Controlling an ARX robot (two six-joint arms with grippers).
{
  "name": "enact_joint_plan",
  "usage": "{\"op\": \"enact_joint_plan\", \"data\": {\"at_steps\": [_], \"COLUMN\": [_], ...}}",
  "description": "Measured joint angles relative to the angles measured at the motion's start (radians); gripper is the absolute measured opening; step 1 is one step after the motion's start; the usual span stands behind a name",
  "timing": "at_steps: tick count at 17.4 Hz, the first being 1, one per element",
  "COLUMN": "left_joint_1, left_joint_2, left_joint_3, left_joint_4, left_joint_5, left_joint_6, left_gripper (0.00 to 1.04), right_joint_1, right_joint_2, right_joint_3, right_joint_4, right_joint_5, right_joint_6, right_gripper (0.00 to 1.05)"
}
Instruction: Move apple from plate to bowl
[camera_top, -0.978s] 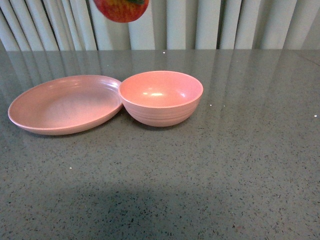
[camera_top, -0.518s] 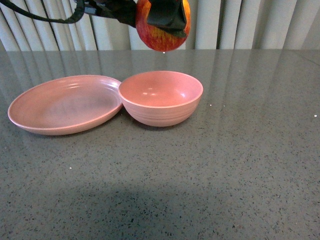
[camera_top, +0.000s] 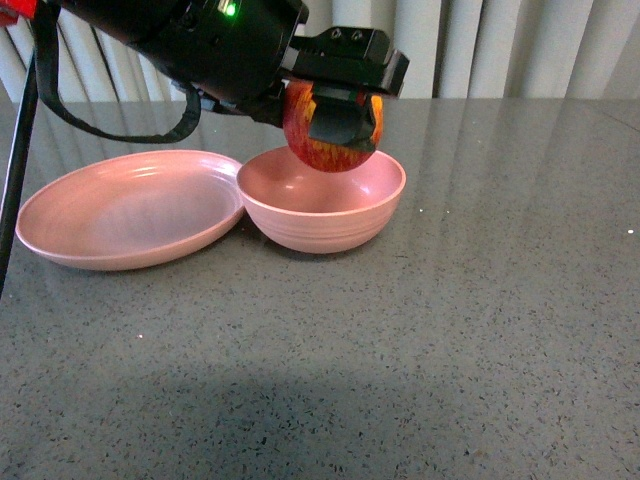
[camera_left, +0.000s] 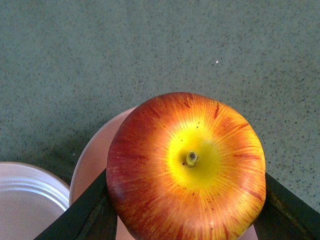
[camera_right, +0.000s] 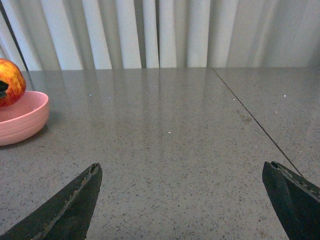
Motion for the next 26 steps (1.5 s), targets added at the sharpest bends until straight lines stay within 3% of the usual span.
{"op": "enact_joint_plan", "data": {"at_steps": [18,23,26], "left_joint_1": [0.018,0.018,0.018], "left_joint_2": [0.079,0.079,0.079], "left_joint_3": [-0.012,-0.012,-0.012], "left_joint_4": [0.003,0.008,0.014], "left_joint_5": [-0.002,0.008,0.012], "left_joint_6": [0.0,0.004,0.005], "left_gripper": [0.66,0.99,0.97], "right_joint_1": [0.0,0.0,0.0], "right_joint_2": [0.0,0.0,0.0], "right_joint_3": [0.0,0.0,0.0], "right_joint_4": [0.0,0.0,0.0], "right_joint_5": [0.0,0.0,0.0], "right_joint_6": [0.0,0.0,0.0], "right_gripper": [0.98,0.98,0.98]}}
